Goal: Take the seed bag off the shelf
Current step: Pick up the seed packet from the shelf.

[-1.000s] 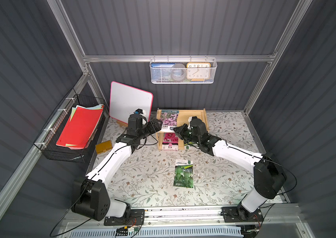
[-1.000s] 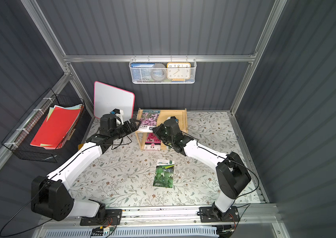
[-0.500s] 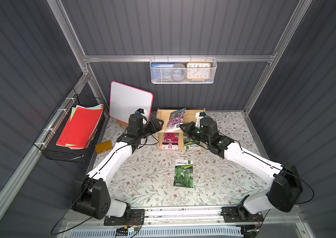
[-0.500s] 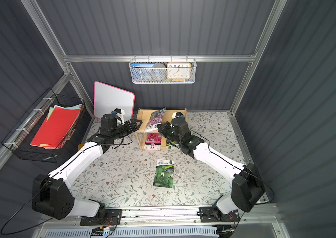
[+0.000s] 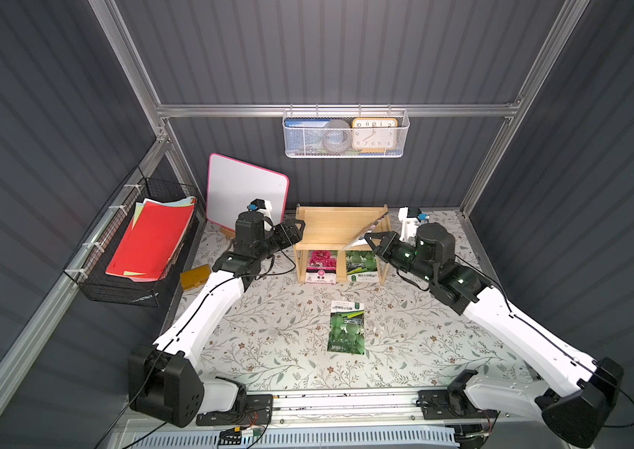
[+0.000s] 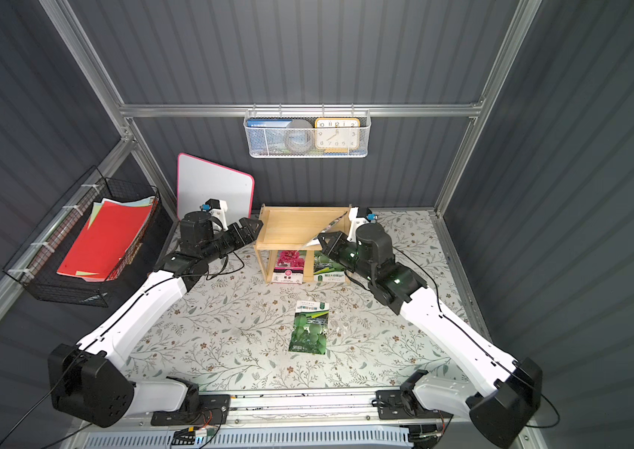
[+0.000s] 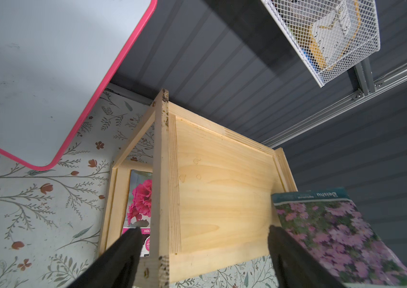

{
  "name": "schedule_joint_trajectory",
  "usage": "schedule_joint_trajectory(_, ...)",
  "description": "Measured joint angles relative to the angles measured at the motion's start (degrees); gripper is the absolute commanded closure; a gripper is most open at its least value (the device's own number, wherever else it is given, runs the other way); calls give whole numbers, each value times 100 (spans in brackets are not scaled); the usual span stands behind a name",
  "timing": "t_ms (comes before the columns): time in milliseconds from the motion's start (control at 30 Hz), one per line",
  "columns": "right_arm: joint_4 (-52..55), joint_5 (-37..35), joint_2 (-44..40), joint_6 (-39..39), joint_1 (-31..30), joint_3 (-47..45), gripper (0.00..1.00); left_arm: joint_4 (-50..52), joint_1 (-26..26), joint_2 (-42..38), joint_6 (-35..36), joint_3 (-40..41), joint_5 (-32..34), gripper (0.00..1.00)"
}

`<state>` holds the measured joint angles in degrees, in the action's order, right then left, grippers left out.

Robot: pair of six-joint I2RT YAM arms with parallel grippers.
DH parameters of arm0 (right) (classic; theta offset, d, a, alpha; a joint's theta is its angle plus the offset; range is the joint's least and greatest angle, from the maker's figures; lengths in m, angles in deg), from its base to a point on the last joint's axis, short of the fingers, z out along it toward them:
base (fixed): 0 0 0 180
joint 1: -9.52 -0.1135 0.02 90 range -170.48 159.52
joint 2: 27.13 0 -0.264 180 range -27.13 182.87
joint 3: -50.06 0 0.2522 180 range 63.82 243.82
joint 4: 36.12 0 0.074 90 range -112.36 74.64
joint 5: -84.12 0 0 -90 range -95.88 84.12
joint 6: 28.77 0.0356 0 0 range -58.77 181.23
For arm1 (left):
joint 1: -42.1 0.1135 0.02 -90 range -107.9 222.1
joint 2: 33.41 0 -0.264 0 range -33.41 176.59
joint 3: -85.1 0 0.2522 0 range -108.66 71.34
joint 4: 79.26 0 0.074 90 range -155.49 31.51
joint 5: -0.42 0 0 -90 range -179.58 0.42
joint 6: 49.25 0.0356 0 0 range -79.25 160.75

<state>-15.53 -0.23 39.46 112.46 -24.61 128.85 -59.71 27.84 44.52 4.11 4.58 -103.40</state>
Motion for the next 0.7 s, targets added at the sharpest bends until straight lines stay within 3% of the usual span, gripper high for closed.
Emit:
schedule_joint_trajectory(467, 1182, 398, -1532, -181, 7, 0, 100, 190, 0, -107, 17, -173, 15, 16)
schedule_joint_trajectory(567, 1427, 396, -1786, -210, 7, 0, 100, 192, 11, -319, -4, -186, -319, 16)
schedule_joint_trajectory(700, 1644, 426, -1906, -238, 7, 0, 100, -7, 22, -741, -219, -70, -1362, 17)
